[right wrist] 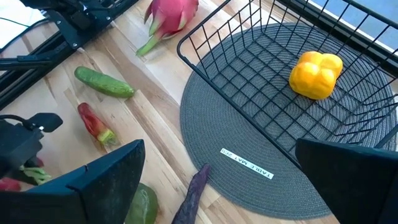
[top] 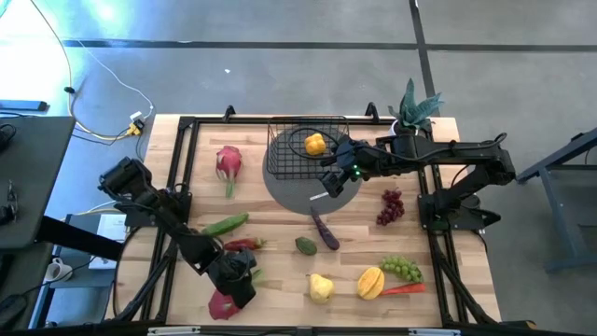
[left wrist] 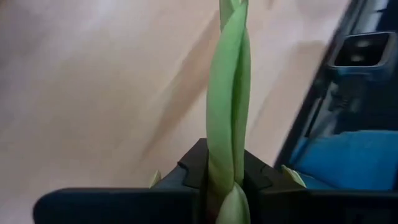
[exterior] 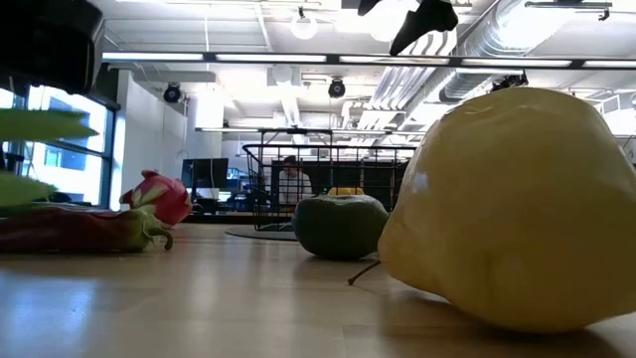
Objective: Build produce basket
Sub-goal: Put the bottom pink dragon fruit into the black wire basket
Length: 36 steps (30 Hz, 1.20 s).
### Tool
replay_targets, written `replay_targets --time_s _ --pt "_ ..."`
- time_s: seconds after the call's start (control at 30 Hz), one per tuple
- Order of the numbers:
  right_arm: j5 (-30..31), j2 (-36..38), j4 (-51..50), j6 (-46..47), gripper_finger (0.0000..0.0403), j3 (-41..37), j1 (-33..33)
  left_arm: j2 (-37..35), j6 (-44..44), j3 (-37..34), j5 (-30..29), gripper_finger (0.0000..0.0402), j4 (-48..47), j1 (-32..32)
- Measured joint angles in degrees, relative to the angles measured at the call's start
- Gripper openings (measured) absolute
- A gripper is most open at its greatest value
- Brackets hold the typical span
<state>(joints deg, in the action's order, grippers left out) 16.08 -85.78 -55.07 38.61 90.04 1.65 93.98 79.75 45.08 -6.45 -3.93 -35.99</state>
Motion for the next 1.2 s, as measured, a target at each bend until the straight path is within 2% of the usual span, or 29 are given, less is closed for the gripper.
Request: replay_targets --time_s 0.4,0.83,1.2 --pt "-0.1 0.0 0.0 0.3 0.0399 0.0 0.0 -10.7 -13.2 0.0 -1.4 0.0024 0.2 7.4" --pt "-1.3 0.0 0.0 4.1 0.0399 0.0 0.0 -21.6 -30.2 0.0 -0.4 0.0023 -0.6 25.3" --pt "3.1 0.0 0.0 7.9 0.0399 0.0 0.0 -26.5 -43.0 0.0 -1.5 0.0025 3.2 38.8"
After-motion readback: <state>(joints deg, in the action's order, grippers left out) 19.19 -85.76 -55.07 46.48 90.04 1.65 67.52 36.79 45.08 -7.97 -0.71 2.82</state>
